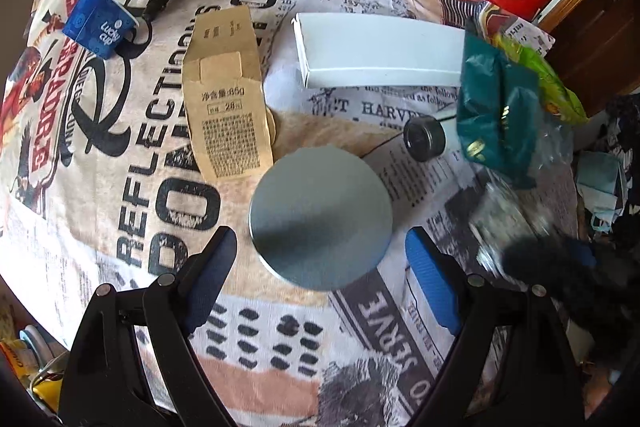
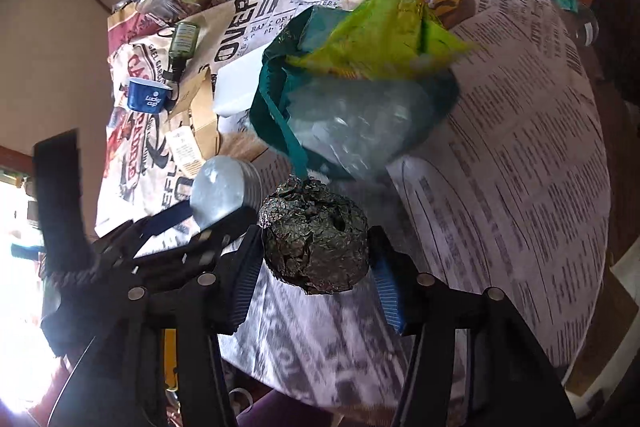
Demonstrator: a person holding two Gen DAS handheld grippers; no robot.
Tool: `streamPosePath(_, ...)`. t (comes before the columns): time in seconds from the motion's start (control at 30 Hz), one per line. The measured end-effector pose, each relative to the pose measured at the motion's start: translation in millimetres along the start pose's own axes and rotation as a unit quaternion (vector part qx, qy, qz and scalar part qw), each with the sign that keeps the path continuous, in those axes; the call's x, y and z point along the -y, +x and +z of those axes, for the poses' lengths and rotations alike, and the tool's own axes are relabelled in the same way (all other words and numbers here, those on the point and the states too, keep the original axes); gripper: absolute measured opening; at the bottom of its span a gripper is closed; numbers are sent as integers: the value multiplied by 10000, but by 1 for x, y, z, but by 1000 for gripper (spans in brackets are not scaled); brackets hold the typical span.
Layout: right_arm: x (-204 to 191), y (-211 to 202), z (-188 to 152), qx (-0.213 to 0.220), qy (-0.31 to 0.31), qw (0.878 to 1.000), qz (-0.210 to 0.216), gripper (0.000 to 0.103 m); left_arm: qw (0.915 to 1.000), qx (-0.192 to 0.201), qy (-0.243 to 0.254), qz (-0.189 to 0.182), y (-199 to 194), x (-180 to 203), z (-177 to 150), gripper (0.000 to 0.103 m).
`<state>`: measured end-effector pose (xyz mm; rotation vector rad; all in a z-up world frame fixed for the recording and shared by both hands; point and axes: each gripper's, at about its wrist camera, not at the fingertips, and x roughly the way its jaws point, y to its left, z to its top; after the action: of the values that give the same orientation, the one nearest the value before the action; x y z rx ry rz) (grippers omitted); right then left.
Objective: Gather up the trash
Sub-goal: 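Lift the tin lid and foil ball and carry both down toward the white bucket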
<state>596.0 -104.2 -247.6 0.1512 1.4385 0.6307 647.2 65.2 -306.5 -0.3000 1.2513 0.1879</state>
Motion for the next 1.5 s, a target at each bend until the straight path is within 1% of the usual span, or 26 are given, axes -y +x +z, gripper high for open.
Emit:
streamPosePath(0.03,-1,-2,-2,20,14,10000,-8,49,10000,42,16,15,4,0,6,86)
streamPosePath(0.07,-2,-4,-4,58,18,10000,-35,49,9999,98,49,41,5,-1,9,80)
streamPosePath(0.13,-4,-9,-8,132,18,9999,-98,49,9999,83,108,-13,6,0,11,71)
streamPosePath(0.23,-9,-16,-12,264,41,9995,-181,49,9998,75,134,-126,2,-1,8,71)
streamPosePath(0.33,-16,-23,-17,424,74,9986,-301,49,9994,129,263,-202,-8,-4,0,71)
streamPosePath(0.43,-25,-31,-23,587,108,9975,-385,49,9981,302,456,-287,-27,-8,-8,71)
streamPosePath(0.63,-50,-53,-42,1054,223,9922,-620,49,9926,796,688,-609,-85,-31,-24,71)
streamPosePath(0.7,-62,-64,-51,1294,267,9885,-734,49,9898,982,742,-716,-109,-42,-33,71)
streamPosePath(0.83,-81,-83,-71,1686,418,9816,-787,49,9831,1339,896,-867,-150,-62,-44,71)
streamPosePath(1.03,-122,-105,-103,2332,452,9662,-1004,49,9681,1865,1248,-1113,-205,-89,-69,71)
streamPosePath(1.13,-138,-115,-118,2575,458,9603,-970,49,9610,2061,1408,-1192,-228,-100,-84,71)
streamPosePath(1.27,-157,-124,-136,2706,399,9569,-978,49,9550,2249,1393,-1339,-250,-110,-102,70)
streamPosePath(1.33,-164,-129,-146,2746,347,9558,-992,49,9514,2326,1382,-1469,-259,-114,-110,70)
streamPosePath(1.5,-172,-141,-167,2815,189,9541,-1005,49,9457,2483,1316,-1635,-281,-116,-133,70)
